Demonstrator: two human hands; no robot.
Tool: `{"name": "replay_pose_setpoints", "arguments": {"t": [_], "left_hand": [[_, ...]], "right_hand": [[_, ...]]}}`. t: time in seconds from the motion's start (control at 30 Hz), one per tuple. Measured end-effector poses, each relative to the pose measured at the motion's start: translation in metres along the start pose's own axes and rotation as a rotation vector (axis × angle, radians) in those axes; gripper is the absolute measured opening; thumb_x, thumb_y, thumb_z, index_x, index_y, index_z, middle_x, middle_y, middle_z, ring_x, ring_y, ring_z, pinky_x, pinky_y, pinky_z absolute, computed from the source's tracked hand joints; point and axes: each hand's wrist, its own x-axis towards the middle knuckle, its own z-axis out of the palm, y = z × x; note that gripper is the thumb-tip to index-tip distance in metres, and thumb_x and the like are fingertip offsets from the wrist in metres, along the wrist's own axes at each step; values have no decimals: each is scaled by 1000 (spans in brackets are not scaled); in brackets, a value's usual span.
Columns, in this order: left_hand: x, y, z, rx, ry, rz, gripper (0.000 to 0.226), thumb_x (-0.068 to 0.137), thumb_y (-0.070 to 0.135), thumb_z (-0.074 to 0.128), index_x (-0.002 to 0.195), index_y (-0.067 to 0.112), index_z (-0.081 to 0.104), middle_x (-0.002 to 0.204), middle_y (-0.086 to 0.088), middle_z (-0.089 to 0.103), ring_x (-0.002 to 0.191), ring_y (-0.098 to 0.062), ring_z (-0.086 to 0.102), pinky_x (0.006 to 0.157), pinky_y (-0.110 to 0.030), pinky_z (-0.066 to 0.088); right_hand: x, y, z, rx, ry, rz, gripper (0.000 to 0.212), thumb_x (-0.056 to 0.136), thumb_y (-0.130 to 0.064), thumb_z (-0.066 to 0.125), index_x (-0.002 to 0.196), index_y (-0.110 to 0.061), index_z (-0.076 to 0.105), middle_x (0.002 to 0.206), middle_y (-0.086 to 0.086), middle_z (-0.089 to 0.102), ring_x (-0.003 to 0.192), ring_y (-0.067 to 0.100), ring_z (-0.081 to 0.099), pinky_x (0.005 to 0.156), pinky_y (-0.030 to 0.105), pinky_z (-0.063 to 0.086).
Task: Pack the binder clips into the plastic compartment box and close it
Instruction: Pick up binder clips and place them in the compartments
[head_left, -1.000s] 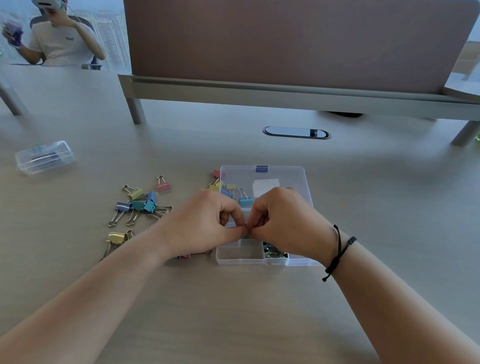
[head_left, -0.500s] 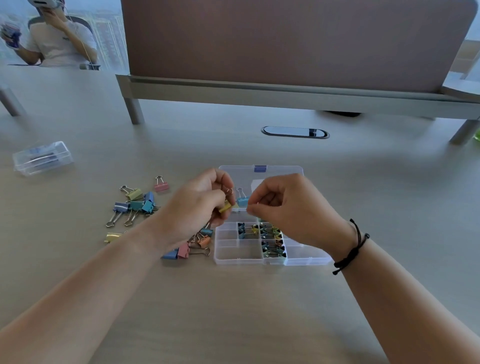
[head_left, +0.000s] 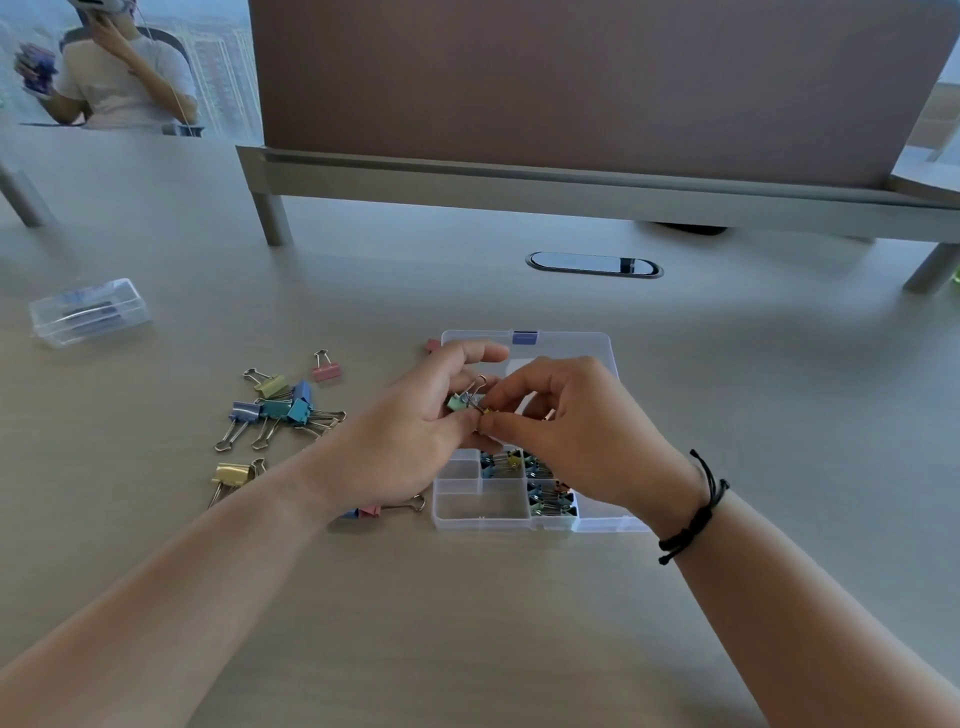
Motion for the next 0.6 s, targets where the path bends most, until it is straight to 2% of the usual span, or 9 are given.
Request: {"name": "replay_pose_setpoints", "arguments": {"t": [0.03,0.1,0.17,0.27,0.33,0.43,0.53,0.6], "left_hand": [[0,0,0,-20,7,-11,44,100,-2,49,137,21,46,125,-5,62,102,-16,71,85,-23,57],[1,0,-1,-34,19,-17,39,100,-4,48,134,15,51,122,-5,66,104,-15,70,87,-22,56],[2,1,-3,32,31,-3,32,100,-3,50,125,12,61,110,-2,73,99,-15,72,86,-24,58],[0,2,-6,95,61,-4,25,100,0,51,108,11,71,86,-2,75,77,-16,73,67,-24,59],[1,1,-8,153,113,-24,24,101,5,51,101,16,72,73,0,71,61,-11,64,55,-23,52],[3,-2,-10,248,155,-47,19,101,16,54,96,23,70,58,16,60,49,2,49,55,-14,41],[2,-5,-9,367,98,-41,4,95,30,64,95,30,68,55,14,50,45,-1,42,50,-13,36],[1,-9,-7,419,56,-35,5,90,33,71,93,30,68,53,14,44,46,-3,38,49,-16,34]], "right_hand": [[0,0,-1,-5,9,-5,8,81,-30,77,81,-22,76,66,-16,67,52,12,54,48,20,42],[1,1,-3,0,37,-12,6,81,-26,78,78,-21,75,66,-6,70,52,10,56,50,22,44],[1,3,-6,21,57,-7,4,80,-21,78,77,-20,76,67,-2,72,54,10,61,54,24,48],[2,3,-11,17,35,18,4,79,-19,78,76,-19,76,67,-1,73,55,8,63,57,24,53],[0,3,-14,-9,-29,34,3,79,-19,78,77,-18,77,67,-1,73,57,5,63,60,23,54],[-1,4,-18,-100,-121,36,3,80,-16,78,80,-19,77,68,-6,73,59,1,66,61,14,53],[-2,2,-19,-140,-190,29,6,81,-13,76,81,-19,77,68,-8,73,58,-3,65,57,7,47],[-3,1,-19,-187,-214,10,7,81,-12,76,83,-19,78,68,-9,71,54,-6,61,54,5,43]]}}
